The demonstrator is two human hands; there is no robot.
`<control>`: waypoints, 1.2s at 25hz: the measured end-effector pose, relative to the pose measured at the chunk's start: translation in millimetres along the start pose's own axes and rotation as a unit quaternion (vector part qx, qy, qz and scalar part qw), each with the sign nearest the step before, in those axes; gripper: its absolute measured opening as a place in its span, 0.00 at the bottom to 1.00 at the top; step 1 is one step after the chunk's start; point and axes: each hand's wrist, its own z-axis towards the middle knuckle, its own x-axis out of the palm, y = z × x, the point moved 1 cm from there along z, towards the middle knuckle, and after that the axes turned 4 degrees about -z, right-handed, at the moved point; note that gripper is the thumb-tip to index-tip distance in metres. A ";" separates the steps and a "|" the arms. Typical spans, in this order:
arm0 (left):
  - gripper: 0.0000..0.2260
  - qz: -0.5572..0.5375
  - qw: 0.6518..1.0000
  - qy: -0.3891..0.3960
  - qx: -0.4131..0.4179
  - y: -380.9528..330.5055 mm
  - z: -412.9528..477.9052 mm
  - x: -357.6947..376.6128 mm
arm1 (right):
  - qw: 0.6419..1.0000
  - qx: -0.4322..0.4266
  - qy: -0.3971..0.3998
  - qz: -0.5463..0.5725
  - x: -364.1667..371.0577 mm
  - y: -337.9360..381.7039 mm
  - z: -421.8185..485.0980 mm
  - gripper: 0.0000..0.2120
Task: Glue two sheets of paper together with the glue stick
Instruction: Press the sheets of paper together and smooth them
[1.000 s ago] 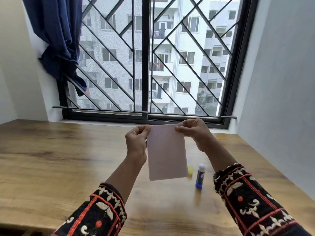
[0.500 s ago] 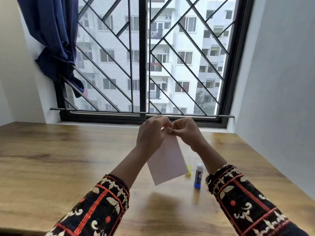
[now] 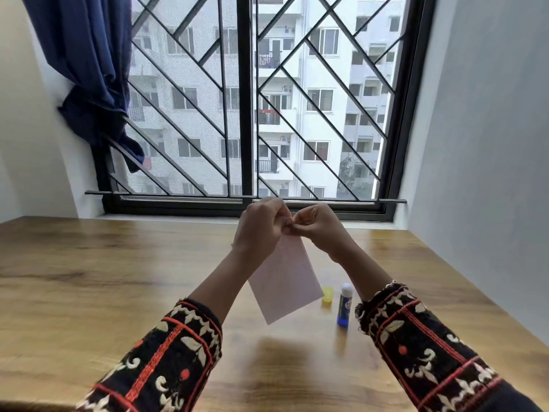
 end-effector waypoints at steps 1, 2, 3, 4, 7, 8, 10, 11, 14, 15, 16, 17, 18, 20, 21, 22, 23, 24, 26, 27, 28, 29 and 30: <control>0.04 0.000 1.000 -0.005 0.003 0.2 -0.6 0.5 | 1.000 -0.002 0.005 0.006 -0.9 0.1 0.3 0.05; 0.04 -0.002 1.000 -0.010 0.004 0.6 -1.5 1.0 | 1.000 -0.002 0.010 0.010 -2.1 -0.3 0.3 0.07; 0.03 -0.009 1.000 -0.019 0.004 1.1 -2.5 1.3 | 1.000 -0.001 0.015 0.011 -3.2 -1.0 -0.2 0.09; 0.03 -0.019 0.999 -0.033 0.002 1.9 -3.0 0.8 | 1.000 0.002 0.020 0.009 -4.4 -1.7 -1.3 0.09; 0.04 -0.045 0.996 -0.071 -0.013 5.4 -1.2 -2.9 | 0.999 0.025 0.037 0.005 -7.8 -4.9 -6.7 0.08; 0.04 -0.051 0.996 -0.077 -0.015 5.7 -0.7 -4.3 | 0.999 0.029 0.040 0.003 -9.3 -5.8 -8.1 0.10; 0.03 -0.065 0.993 -0.091 -0.023 7.7 0.4 -7.7 | 0.998 0.033 0.044 -0.002 -12.0 -8.9 -9.7 0.13; 0.02 -0.075 0.992 -0.098 -0.032 9.9 1.2 -9.3 | 0.998 0.037 0.045 -0.007 -13.5 -10.3 -10.7 0.13; 0.02 -0.100 0.987 -0.111 -0.062 17.7 1.0 -13.9 | 0.998 0.051 0.046 -0.015 -16.3 -16.0 -14.3 0.09; 0.02 -0.108 0.985 -0.117 -0.070 20.4 0.6 -15.5 | 0.997 0.056 0.044 -0.019 -16.7 -17.5 -15.2 0.08; 0.02 -0.114 0.983 -0.123 -0.076 22.8 0.1 -17.0 | 0.997 0.060 0.041 -0.022 -17.4 -19.4 -15.9 0.07; 0.02 -0.119 0.981 -0.128 -0.081 25.0 -0.1 -18.1 | 0.997 0.061 0.038 -0.027 -18.5 -21.5 -16.1 0.07; 0.03 -0.122 0.980 -0.132 -0.086 27.5 -0.2 -19.3 | 0.997 0.062 0.036 -0.029 -20.0 -23.5 -16.2 0.06; 0.03 -0.133 0.976 -0.139 -0.098 32.8 0.3 -21.5 | 0.997 0.063 0.034 -0.027 -23.6 -27.0 -16.4 0.02; 0.03 -0.137 0.975 -0.142 -0.104 35.2 0.7 -22.2 | 0.997 0.062 0.029 -0.025 -25.6 -28.9 -16.0 0.04; 0.03 -0.139 0.973 -0.144 -0.110 37.0 0.3 -22.7 | 0.997 0.063 0.024 -0.025 -27.6 -31.2 -15.5 0.06; 0.02 -0.141 0.972 -0.148 -0.114 38.2 -0.3 -22.5 | 0.998 0.064 0.017 -0.025 -29.0 -32.2 -15.6 0.06; 0.02 -0.143 0.971 -0.153 -0.117 39.0 -1.3 -22.2 | 0.998 0.066 0.011 -0.021 -30.1 -32.7 -16.0 0.05; 0.03 -0.149 0.966 -0.169 -0.125 41.5 -3.4 -22.3 | 0.998 0.070 0.002 0.001 -32.1 -33.3 -17.2 0.02; 0.03 -0.155 0.963 -0.177 -0.132 44.0 -4.0 -22.3 | 0.997 0.070 -0.007 0.014 -32.6 -33.0 -17.5 0.04; 0.04 -0.166 0.958 -0.184 -0.143 46.9 -4.8 -21.9 | 0.997 0.071 -0.021 0.031 -32.8 -33.2 -17.3 0.05; 0.04 -0.183 0.951 -0.189 -0.160 49.6 -6.0 -20.6 | 0.995 0.076 -0.042 0.057 -32.6 -33.9 -17.0 0.06; 0.04 -0.202 0.943 -0.193 -0.180 51.8 -8.1 -18.7 | 0.990 0.082 -0.065 0.091 -32.1 -34.7 -16.5 0.06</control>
